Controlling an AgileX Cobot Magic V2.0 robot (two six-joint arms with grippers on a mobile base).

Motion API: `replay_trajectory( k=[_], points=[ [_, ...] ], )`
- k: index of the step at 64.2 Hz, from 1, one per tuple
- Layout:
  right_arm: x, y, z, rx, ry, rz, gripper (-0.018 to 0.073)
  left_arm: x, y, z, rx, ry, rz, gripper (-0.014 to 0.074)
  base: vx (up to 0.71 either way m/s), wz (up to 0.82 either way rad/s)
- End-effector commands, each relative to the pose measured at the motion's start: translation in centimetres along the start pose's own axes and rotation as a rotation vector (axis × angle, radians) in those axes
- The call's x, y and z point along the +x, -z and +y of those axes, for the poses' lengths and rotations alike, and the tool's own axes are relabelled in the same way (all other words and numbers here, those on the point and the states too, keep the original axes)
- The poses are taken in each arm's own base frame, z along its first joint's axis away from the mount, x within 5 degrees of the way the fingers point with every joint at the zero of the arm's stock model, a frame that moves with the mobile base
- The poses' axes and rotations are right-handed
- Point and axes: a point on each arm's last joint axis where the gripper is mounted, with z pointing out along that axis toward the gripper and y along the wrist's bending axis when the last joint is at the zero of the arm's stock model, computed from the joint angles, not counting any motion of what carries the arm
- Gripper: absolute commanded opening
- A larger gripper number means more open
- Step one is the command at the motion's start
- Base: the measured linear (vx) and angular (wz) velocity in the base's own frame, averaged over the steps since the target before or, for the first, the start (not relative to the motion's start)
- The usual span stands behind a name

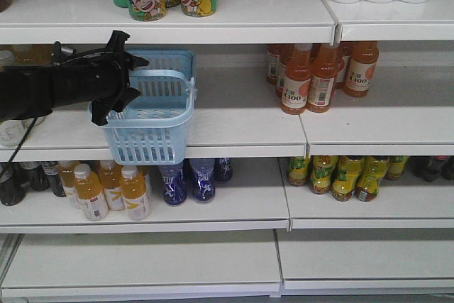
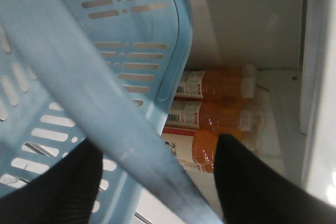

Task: Place coke in basket with both arms
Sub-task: 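Close the left gripper on the handle and lift the basket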

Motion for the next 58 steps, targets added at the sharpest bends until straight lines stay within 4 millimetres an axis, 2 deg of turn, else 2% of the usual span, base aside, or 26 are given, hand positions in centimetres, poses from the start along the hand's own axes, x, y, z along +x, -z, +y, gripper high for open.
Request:
replay_trajectory(
  k=[1, 8, 10, 28, 45, 58],
  points=[
    [-0.2, 0.1, 0.0, -0.001, 0.014, -0.070, -0.0009, 0.5, 0.8, -3.1, 0.136, -0.027, 0.059, 0.0270, 0.00, 0.00],
    [-0.2, 0.1, 0.0, -0.001, 0.014, -0.070, -0.0009, 0.7, 0.5, -3.0, 0.149, -0.065, 0.093, 0.0027, 0.00, 0.00],
    [-0.2, 0.1, 0.0, -0.001, 0.014, -0.070, -0.0009, 0.7, 0.5, -3.0, 0.150, -0.086, 0.094, -0.0010, 0.00, 0.00],
    [-0.2, 0.1, 0.0, -0.001, 0.014, -0.070, -0.0009, 2.0, 1.8, -4.6, 0.264, -0.263, 0.209, -0.0008, 0.00, 0.00],
    [-0.2, 0.1, 0.0, -0.001, 0.014, -0.069, -0.0009, 3.9, 4.2, -6.8, 0.427, -0.359, 0.387, -0.0008, 0.00, 0.00],
    [-0.2, 0.1, 0.0, -0.001, 0.014, -0.069, -0.0009, 5.4, 6.2, -7.3, 0.507, -0.400, 0.498, -0.0008, 0.00, 0.00]
  ],
)
